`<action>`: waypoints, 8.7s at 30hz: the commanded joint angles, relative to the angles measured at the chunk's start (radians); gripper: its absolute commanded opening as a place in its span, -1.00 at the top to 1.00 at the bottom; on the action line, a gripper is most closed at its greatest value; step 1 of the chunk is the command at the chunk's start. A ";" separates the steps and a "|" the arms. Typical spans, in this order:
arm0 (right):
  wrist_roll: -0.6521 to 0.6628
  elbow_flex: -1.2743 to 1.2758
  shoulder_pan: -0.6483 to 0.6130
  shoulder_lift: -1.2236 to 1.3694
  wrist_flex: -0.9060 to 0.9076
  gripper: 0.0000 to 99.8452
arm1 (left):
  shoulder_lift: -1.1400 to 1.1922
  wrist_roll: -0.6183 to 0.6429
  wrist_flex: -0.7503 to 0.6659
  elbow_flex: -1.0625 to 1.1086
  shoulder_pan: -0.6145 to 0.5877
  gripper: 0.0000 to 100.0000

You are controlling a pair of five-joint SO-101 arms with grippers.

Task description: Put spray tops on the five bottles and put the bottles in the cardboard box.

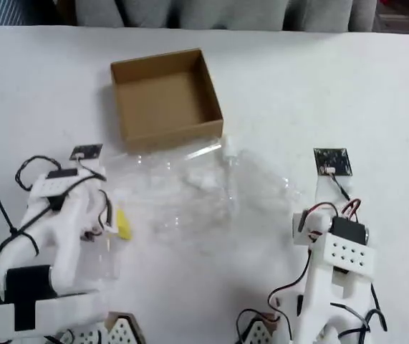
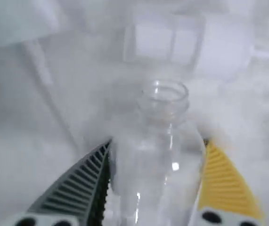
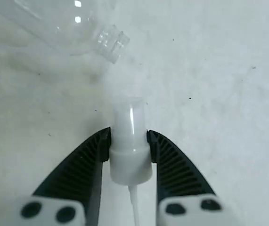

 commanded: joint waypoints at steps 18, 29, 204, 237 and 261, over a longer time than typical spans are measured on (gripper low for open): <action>0.005 0.003 -0.012 -0.018 -0.047 0.97 | -0.186 0.014 0.212 -0.253 0.124 0.96; 0.012 0.025 -0.067 -0.024 -0.099 0.96 | -0.664 0.015 0.080 -0.132 0.375 0.96; -0.400 0.539 -1.107 -0.974 -0.604 0.97 | -0.880 0.235 -0.703 0.226 0.602 0.96; -0.399 0.542 -1.052 -0.974 -0.591 0.97 | -1.139 0.235 -0.496 0.276 0.593 0.96; -0.397 0.543 -1.050 -0.972 -0.590 0.97 | -1.184 0.135 -0.318 0.204 0.604 0.96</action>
